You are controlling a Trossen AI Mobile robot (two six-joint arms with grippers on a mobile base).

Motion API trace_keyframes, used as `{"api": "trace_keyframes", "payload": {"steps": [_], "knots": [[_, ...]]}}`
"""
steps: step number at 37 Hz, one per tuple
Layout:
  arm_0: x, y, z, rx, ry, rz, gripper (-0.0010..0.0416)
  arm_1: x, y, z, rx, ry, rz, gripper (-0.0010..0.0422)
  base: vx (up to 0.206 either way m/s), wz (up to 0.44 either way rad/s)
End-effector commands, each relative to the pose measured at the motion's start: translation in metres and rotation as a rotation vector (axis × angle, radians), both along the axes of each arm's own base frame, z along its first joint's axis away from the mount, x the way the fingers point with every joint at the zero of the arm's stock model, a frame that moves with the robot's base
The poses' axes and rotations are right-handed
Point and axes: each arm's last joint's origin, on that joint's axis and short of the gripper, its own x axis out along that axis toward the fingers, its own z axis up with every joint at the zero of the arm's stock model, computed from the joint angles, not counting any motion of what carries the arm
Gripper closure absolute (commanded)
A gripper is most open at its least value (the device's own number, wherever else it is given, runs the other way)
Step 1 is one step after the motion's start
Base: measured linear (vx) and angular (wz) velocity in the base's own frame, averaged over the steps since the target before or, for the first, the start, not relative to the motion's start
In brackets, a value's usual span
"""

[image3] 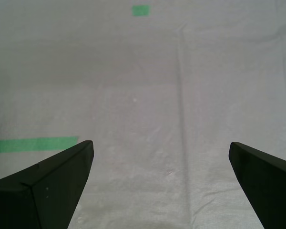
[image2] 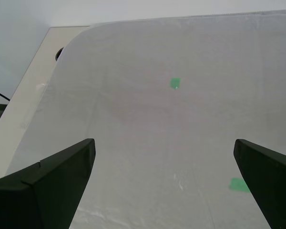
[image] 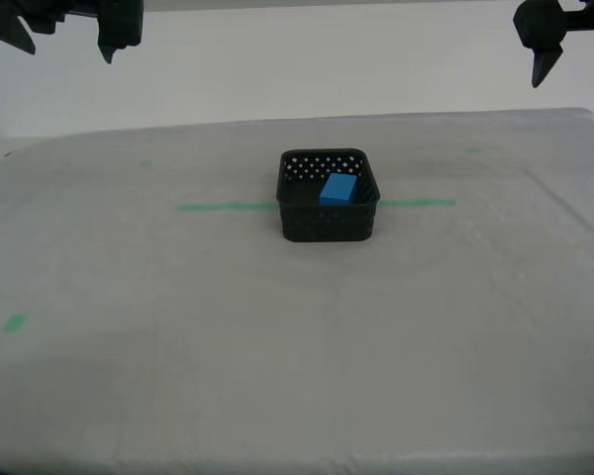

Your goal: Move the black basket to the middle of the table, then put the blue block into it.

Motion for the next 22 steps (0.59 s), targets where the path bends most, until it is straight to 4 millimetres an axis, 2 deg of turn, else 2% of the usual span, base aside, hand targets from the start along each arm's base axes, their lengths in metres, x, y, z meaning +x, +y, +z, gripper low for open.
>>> {"api": "trace_keyframes", "payload": {"steps": [1, 22], "knots": [[-0.0001, -0.0001, -0.0001, -0.002, 0.000, -0.001, 0.0007, 0.0001, 0.0001, 0.0002, 0.003, -0.001, 0.001, 0.0012, 0.000, 0.000], [-0.0001, -0.0001, -0.0001, -0.002, 0.000, -0.001, 0.0007, 0.0001, 0.0000, 0.0002, 0.003, -0.001, 0.001, 0.0012, 0.000, 0.000]]}}
